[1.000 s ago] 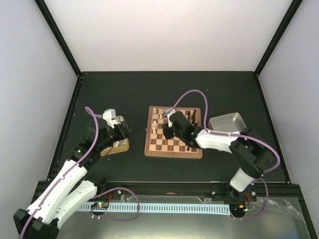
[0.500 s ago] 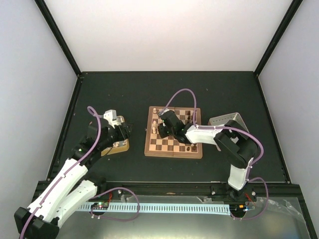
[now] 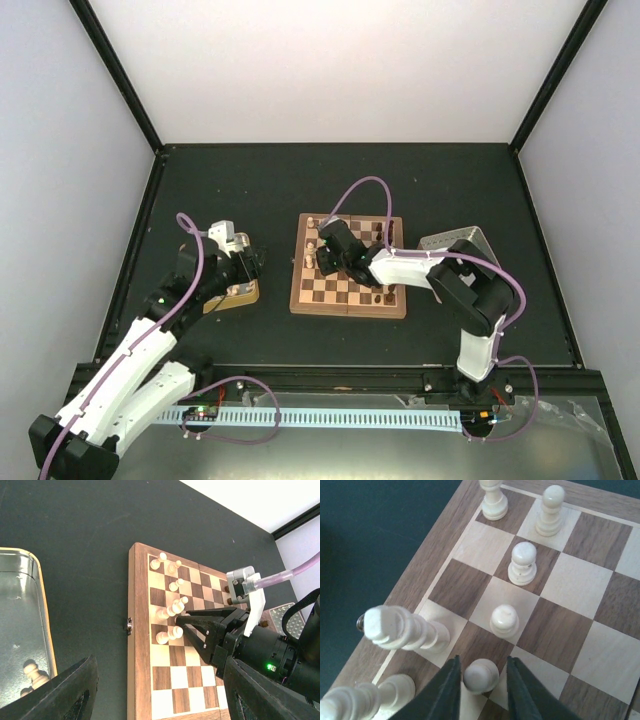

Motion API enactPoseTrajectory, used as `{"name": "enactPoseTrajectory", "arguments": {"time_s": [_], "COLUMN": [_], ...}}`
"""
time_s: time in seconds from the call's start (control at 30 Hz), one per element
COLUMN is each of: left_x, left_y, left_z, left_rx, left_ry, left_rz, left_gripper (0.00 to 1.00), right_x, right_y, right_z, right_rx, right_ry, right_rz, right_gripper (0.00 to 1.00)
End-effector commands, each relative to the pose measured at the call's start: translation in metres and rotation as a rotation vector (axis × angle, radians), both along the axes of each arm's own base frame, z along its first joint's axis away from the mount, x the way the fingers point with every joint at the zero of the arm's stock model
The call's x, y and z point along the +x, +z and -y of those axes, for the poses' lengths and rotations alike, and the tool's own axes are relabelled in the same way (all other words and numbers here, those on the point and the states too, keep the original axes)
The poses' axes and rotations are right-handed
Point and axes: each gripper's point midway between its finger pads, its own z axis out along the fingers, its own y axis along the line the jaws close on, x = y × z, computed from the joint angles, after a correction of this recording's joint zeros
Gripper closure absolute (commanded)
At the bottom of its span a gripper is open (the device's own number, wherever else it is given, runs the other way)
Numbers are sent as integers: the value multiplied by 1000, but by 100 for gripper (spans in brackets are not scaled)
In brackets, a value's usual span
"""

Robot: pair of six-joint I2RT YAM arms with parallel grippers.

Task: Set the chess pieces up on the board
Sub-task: Place the chess piece on the chessboard.

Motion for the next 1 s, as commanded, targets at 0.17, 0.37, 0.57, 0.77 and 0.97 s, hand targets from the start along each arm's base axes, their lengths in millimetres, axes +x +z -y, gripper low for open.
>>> {"name": "enactPoseTrajectory", "arguments": {"time_s": [0.17,0.37,0.57,0.77,0.97], "left_x": [2,1,1,2,2], "left_y": [-1,-2,-5,-7,-7], "left_z": [-2,-1,0,-2,-1], "left_rx": [15,14,14,15,12], "left_ry": [-2,-4,-9,-4,-8], "left_rz": [-3,-5,-10,-14,-13], "left_gripper": [30,30,29,29,29], "right_x": [-5,-4,1,5,9], "right_y": [42,50,30,12,4], "right_z": [-4,5,21,25,15], "right_rx": [125,208,174,172,171], "right_ry": [-28,-92,-200,-225,-199], "right_rz": [-17,-84,-164,-224,-260], "right_gripper": [65,64,80,90,91]}}
